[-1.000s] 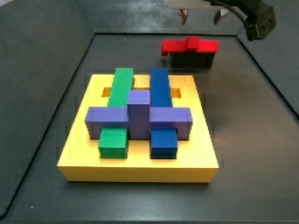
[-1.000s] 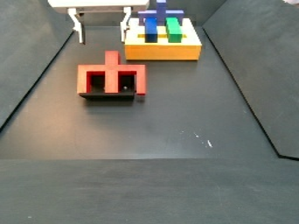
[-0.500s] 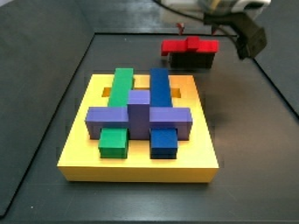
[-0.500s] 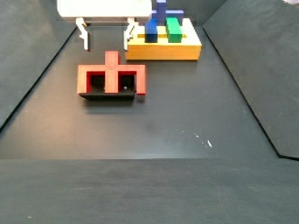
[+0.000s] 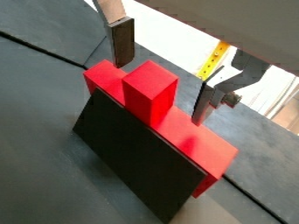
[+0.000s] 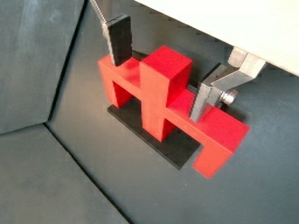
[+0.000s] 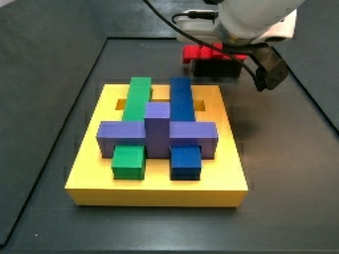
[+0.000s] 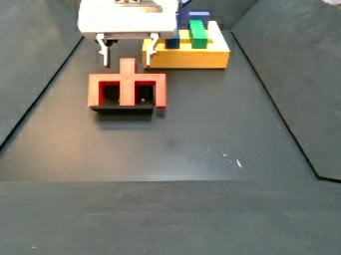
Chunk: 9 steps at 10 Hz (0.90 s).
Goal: Pick up the red object. Move up. Place the red object on the fixture. Regrasp the red object. Move to above the board. Insert the red object.
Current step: Regrasp the red object.
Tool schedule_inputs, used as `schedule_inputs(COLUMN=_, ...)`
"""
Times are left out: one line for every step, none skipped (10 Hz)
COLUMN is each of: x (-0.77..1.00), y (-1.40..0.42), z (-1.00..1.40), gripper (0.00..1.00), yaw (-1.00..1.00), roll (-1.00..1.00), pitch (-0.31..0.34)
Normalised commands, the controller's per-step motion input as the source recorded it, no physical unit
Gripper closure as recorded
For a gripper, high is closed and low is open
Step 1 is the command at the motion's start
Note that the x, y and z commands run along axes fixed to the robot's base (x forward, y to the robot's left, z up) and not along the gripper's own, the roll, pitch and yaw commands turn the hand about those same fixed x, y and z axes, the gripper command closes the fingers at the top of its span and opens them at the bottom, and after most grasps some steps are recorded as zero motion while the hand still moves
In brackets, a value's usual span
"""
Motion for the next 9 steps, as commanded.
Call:
schedule_inputs(x=0.13, y=-0.11, z=-0.22, gripper=0.0, yaw=0.19, roll=0.39, pitch=0.0)
schedule_inputs(x=0.11, y=-0.19, z=-0.27, gripper=0.0, yaw=0.19, roll=0.85, pitch=0.0)
schedule_inputs(x=0.13, y=0.0, z=-0.19, gripper=0.0, yaw=0.07, roll=0.59, pitch=0.109)
schedule_inputs(x=0.09, y=0.0, z=-0.1, gripper=0.0, yaw=0.02, roll=0.4, pitch=0.154)
schedule_inputs(x=0.0, y=0.0, z=-0.12, gripper=0.0, yaw=0.0, roll=0.2, pitch=0.0)
schedule_inputs(x=0.0, y=0.01, z=-0.06, gripper=0.0, yaw=0.04, roll=0.0, pitch=0.0)
schedule_inputs(x=0.0, y=0.0, z=0.0, gripper=0.0, yaw=0.04, roll=-0.01, pitch=0.0)
schedule_inputs(x=0.0, y=0.05, z=0.0, gripper=0.0, yaw=0.0, roll=-0.03, pitch=0.0)
schedule_inputs(x=0.0, y=0.12, z=0.0, gripper=0.0, yaw=0.0, roll=-0.15, pitch=0.0)
